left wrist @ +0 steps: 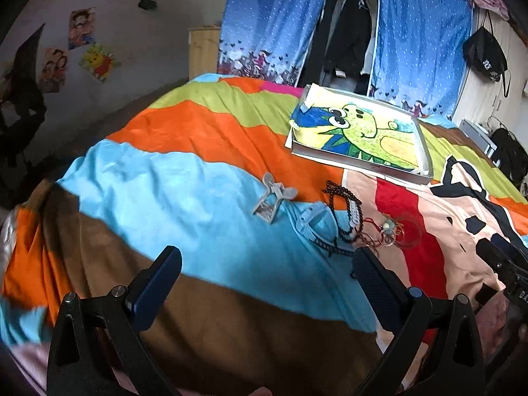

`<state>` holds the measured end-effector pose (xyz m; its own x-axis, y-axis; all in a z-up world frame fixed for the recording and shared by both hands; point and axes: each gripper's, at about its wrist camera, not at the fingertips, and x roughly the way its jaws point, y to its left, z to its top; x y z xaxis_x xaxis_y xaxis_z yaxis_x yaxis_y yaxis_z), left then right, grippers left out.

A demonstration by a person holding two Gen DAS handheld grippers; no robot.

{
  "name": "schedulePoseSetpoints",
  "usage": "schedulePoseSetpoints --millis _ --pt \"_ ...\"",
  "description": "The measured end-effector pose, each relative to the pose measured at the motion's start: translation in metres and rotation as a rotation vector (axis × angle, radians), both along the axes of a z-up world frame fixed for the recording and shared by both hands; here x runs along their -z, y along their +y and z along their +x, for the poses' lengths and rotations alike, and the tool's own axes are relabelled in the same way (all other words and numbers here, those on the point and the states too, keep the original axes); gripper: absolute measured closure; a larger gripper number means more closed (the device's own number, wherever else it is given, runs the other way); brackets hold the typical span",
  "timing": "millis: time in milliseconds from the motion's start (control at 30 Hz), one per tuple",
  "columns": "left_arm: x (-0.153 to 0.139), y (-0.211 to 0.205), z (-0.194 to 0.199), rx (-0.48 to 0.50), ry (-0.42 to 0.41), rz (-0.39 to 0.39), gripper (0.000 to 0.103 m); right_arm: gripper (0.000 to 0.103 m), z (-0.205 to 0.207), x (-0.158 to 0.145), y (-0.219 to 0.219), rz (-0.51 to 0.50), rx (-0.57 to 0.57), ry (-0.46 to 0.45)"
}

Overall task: Organize jewelry
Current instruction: 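Grasp the grey claw clip with the left tool while the right tool grasps the blue watch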

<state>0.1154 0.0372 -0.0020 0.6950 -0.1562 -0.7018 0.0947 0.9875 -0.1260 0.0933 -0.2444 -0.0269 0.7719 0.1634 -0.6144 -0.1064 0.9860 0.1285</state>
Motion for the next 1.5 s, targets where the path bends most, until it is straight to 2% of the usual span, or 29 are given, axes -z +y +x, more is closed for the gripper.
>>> schedulePoseSetpoints --millis 333,500,567,633,700,767,800,867,933,1000,1100,1167,1333,1500 --pt "0.024 -0.003 0.072 0.078 0.039 0.024 0.002 0.0 0.061 0.025 0.014 -0.017 -0.154 0.0" --pt "0.039 -0.01 0.092 0.101 0.069 0.072 0.002 0.0 0.084 0.036 0.024 -0.019 -0.24 0.014" --pt "0.047 -0.01 0.097 0.11 0.083 0.089 0.003 0.0 0.091 0.041 0.031 -0.023 -0.271 0.031" --pt "0.052 -0.011 0.102 0.115 0.106 0.08 0.009 0.003 0.097 0.046 0.036 -0.023 -0.291 0.044" --pt "0.055 -0.01 0.105 0.112 0.122 0.065 0.01 0.014 0.102 0.05 0.041 -0.01 -0.314 0.06" --pt "0.055 -0.007 0.108 0.106 0.122 0.052 0.016 0.02 0.105 0.054 0.047 0.004 -0.341 0.081" --pt "0.054 -0.007 0.109 0.107 0.126 0.047 0.023 0.022 0.107 0.056 0.05 0.011 -0.356 0.091" --pt "0.057 -0.004 0.113 0.105 0.14 0.035 0.027 0.029 0.107 0.059 0.058 0.021 -0.402 0.113" --pt "0.06 -0.003 0.117 0.107 0.16 0.018 0.037 0.037 0.108 0.064 0.07 0.004 -0.444 0.129" --pt "0.064 -0.002 0.121 0.111 0.184 0.002 0.043 0.052 0.111 0.07 0.079 0.002 -0.469 0.15" --pt "0.066 -0.003 0.125 0.123 0.19 -0.004 0.048 0.063 0.119 0.078 0.091 0.004 -0.488 0.175" --pt "0.066 -0.004 0.126 0.132 0.189 -0.004 0.053 0.067 0.125 0.082 0.099 0.0 -0.494 0.184" --pt "0.071 -0.004 0.129 0.135 0.199 -0.011 0.074 0.079 0.14 0.092 0.112 -0.003 -0.498 0.217" --pt "0.073 0.003 0.133 0.12 0.202 -0.048 0.076 0.086 0.146 0.105 0.12 -0.037 -0.495 0.25"
